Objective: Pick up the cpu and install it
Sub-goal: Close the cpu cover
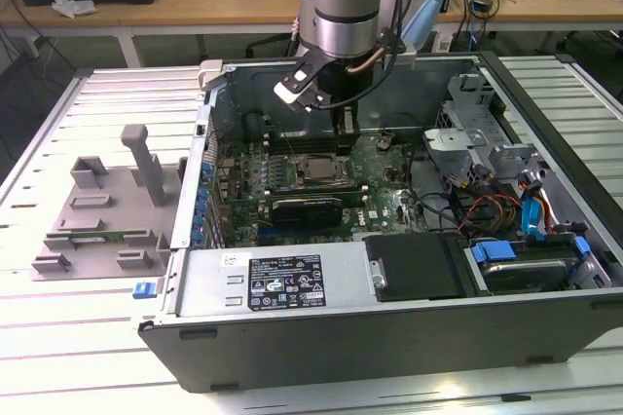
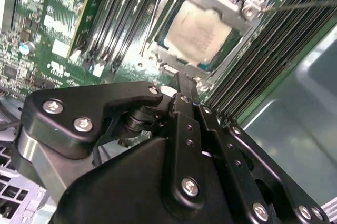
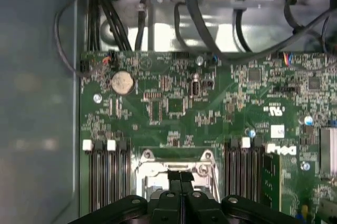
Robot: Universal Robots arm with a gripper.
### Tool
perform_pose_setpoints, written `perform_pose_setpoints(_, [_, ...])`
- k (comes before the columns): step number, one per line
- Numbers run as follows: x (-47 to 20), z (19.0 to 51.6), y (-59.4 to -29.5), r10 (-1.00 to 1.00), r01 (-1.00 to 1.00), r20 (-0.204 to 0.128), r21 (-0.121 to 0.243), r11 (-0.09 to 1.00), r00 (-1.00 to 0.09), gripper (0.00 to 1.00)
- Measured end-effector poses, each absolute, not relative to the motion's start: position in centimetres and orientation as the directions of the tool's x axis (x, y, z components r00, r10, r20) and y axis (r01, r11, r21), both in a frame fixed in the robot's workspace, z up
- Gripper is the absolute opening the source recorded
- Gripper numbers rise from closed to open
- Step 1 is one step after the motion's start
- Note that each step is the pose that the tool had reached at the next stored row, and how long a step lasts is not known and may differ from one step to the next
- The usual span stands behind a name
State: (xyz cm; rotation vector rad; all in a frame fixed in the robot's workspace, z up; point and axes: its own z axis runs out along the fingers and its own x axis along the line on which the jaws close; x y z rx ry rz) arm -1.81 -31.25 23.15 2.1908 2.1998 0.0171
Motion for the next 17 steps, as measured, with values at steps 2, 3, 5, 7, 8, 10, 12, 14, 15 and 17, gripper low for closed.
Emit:
perform_pose_setpoints(2, [-2.4,23.1,-31.2,1.0,0.999,-0.018,0.034,0.004,-0.004,0.11])
perform_pose_setpoints(3, [-2.7,23.1,-31.2,1.0,0.999,-0.018,0.034,0.004,-0.004,0.11])
perform_pose_setpoints(5, [-3.4,23.0,-31.3,1.0,0.999,-0.018,0.034,0.004,-0.003,0.11])
perform_pose_setpoints(7, [-3.6,23.0,-31.2,1.0,0.999,-0.018,0.034,0.004,-0.003,0.11])
perform_pose_setpoints(8, [-3.6,23.0,-31.3,1.0,0.999,-0.019,0.034,0.004,-0.003,0.11])
perform_pose_setpoints(10, [-3.6,23.0,-31.3,1.0,0.999,-0.019,0.034,0.004,-0.003,0.11])
perform_pose_setpoints(12, [-3.6,22.8,-31.3,1.0,1.0,-0.022,0.026,0.004,-0.003,0.11])
perform_pose_setpoints(14, [-3.6,22.7,-31.3,1.0,1.0,-0.026,0.019,0.004,-0.004,0.11])
perform_pose_setpoints(15, [-3.6,22.6,-31.3,1.0,1.0,-0.027,0.018,0.004,-0.003,0.11])
perform_pose_setpoints(17, [-3.6,22.6,-31.3,1.0,1.0,-0.027,0.018,0.004,-0.004,0.11])
